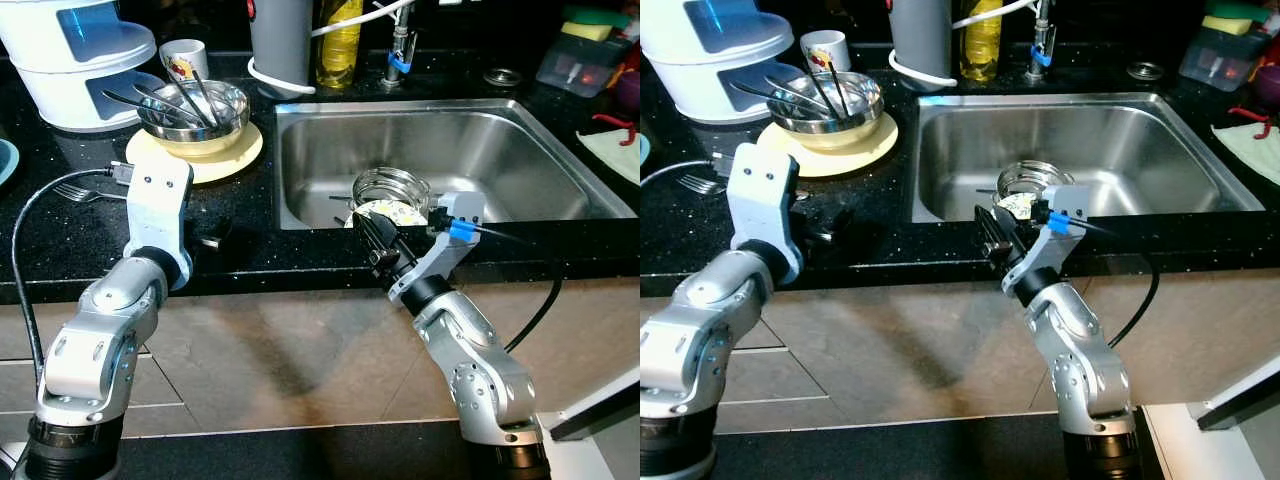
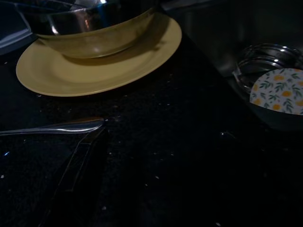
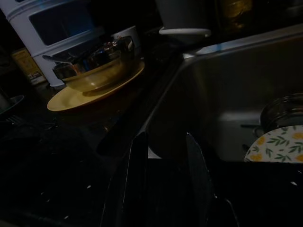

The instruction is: Kitchen organization

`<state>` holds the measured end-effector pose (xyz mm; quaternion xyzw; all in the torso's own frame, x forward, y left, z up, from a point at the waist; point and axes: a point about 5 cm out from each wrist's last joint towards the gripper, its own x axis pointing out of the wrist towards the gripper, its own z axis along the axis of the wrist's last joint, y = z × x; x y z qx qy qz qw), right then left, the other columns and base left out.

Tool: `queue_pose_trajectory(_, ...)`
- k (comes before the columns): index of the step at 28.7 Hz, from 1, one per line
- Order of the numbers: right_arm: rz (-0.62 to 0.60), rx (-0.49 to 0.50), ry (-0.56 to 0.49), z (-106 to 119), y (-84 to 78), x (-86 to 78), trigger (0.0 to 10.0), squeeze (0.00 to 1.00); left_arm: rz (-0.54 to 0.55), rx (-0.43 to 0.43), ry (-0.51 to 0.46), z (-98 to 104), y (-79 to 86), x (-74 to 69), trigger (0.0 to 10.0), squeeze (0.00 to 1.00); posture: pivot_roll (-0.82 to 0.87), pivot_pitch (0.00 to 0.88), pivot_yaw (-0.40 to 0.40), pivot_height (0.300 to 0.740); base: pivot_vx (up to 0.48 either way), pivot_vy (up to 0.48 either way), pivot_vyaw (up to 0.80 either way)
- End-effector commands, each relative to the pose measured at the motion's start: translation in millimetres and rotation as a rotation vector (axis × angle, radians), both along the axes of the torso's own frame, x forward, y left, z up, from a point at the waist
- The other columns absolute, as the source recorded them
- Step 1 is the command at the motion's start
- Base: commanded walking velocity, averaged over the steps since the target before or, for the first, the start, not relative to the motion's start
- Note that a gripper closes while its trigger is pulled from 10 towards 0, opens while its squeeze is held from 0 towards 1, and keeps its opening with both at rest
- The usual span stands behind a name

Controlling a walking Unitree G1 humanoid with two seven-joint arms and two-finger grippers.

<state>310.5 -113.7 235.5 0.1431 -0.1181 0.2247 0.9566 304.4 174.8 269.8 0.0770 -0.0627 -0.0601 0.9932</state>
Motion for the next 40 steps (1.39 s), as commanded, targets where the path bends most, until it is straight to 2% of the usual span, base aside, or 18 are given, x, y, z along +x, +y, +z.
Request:
queue_pose_trajectory(1, 0.003, 0.007, 0.008, -4.2, -0.7, -1.3, 10.0, 0.00, -0.015, 0.000, -0.010, -0.2, -3.1, -2.6, 10.0, 0.00, 0.00, 0.174, -0.008, 0.740, 0.000, 0.000, 0.00)
queue_pose_trajectory(14, 0.000, 0.007, 0.009, -4.7, -1.3, -2.0, 10.0, 0.00, -0.013, 0.004, -0.004, -0.8, -2.8, -2.3, 10.0, 0.00, -0.01, 0.176, -0.006, 0.740, 0.000, 0.000, 0.00)
queue_pose_trajectory(17, 0.016, 0.012, 0.011, -5.8, -0.9, -3.3, 10.0, 0.00, -0.065, 0.003, -0.006, -1.1, -8.5, -3.7, 10.0, 0.00, 0.00, 0.175, -0.006, 0.740, 0.000, 0.000, 0.00)
queue_pose_trajectory(18, 0.079, 0.041, 0.021, -7.4, 1.0, -6.6, 10.0, 0.00, -0.161, 0.006, 0.017, -4.5, -18.4, -7.7, 10.0, 0.00, 0.00, 0.173, -0.006, 0.740, 0.000, 0.000, 0.00)
queue_pose_trajectory(19, 0.245, 0.087, 0.042, -11.9, 5.6, -17.4, 10.0, 0.00, -0.379, 0.061, 0.081, -15.0, -38.4, -20.6, 10.0, 0.00, 0.00, 0.169, -0.005, 0.740, 0.000, 0.000, 0.00)
queue_pose_trajectory(21, 0.304, 0.102, 0.049, -13.4, 7.1, -21.7, 10.0, 0.00, -0.446, 0.085, 0.103, -19.1, -43.9, -25.7, 10.0, 0.00, 0.00, 0.169, -0.005, 0.740, 0.000, 0.000, 0.00)
queue_pose_trajectory(22, 0.451, 0.108, 0.061, -21.1, 5.0, -36.0, 10.0, 0.00, -0.607, 0.208, 0.162, -34.6, -52.2, -42.3, 10.0, 0.00, 0.00, 0.168, -0.004, 0.740, 0.000, 0.000, 0.00)
queue_pose_trajectory(23, 0.451, 0.108, 0.061, -21.1, 5.0, -36.0, 10.0, 0.00, -0.607, 0.208, 0.162, -34.6, -52.2, -42.3, 10.0, 0.00, 0.00, 0.168, -0.004, 0.740, 0.000, 0.000, 0.00)
queue_pose_trajectory(25, 0.573, 0.125, 0.107, -33.3, -2.6, -50.6, 10.0, 0.00, -0.746, 0.250, 0.276, -51.2, -53.9, -59.7, 10.0, 0.00, -0.01, 0.164, -0.004, 0.740, 0.000, 0.000, 0.00)
queue_pose_trajectory(28, 0.668, 0.102, 0.181, -49.0, -9.2, -64.1, 10.0, 0.00, -0.827, 0.290, 0.404, -65.7, -50.5, -72.6, 10.0, 0.00, 0.00, 0.161, -0.004, 0.740, 0.000, 0.000, 0.00)
queue_pose_trajectory(30, 0.668, 0.102, 0.181, -49.0, -9.2, -64.1, 10.0, 0.00, -0.827, 0.290, 0.404, -65.7, -50.5, -72.6, 10.0, 0.00, 0.00, 0.161, -0.004, 0.740, 0.000, 0.000, 0.00)
queue_pose_trajectory(32, 0.590, -0.090, 0.357, -89.6, -18.9, -65.5, 10.0, 0.00, -0.732, 0.401, 0.593, -92.8, -34.1, -73.7, 10.0, 0.00, 0.00, 0.154, -0.004, 0.740, 0.000, 0.000, 0.00)
queue_pose_trajectory(33, 0.590, -0.090, 0.357, -89.6, -18.9, -65.5, 10.0, 0.00, -0.732, 0.401, 0.593, -92.8, -34.1, -73.7, 10.0, 0.00, 0.00, 0.154, -0.004, 0.740, 0.000, 0.000, 0.00)
queue_pose_trajectory(34, 0.516, -0.204, 0.466, -114.1, -26.9, -64.7, 10.0, 0.00, -0.644, 0.454, 0.688, -107.5, -23.0, -72.9, 10.0, 0.00, 0.00, 0.154, -0.004, 0.740, 0.000, 0.000, 0.00)
queue_pose_trajectory(35, 0.269, -0.394, 0.658, -163.7, -48.4, -58.2, 10.0, 0.00, -0.458, 0.459, 0.784, -135.1, -8.2, -67.6, 10.0, 0.00, -0.01, 0.146, -0.001, 0.740, 0.000, 0.000, 0.00)
queue_pose_trajectory(38, 0.175, -0.427, 0.726, -181.5, -56.2, -57.6, 10.0, 0.00, -0.390, 0.438, 0.799, -147.0, -4.8, -65.3, 10.0, 0.00, -0.01, 0.144, -0.001, 0.740, 0.000, 0.000, 0.00)
queue_pose_trajectory(39, 0.074, -0.477, 0.778, -202.5, -62.5, -60.7, 10.0, 0.00, -0.277, 0.442, 0.766, -162.8, 0.9, -59.6, 10.0, 0.00, -0.01, 0.142, -0.001, 0.740, 0.000, 0.000, 0.00)
queue_pose_trajectory(40, -0.033, -0.455, 0.851, -228.5, -66.3, -70.8, 10.0, 0.00, -0.135, 0.410, 0.722, -183.4, 9.6, -55.1, 10.0, 0.00, -0.01, 0.137, -0.003, 0.740, 0.000, 0.000, 0.00)
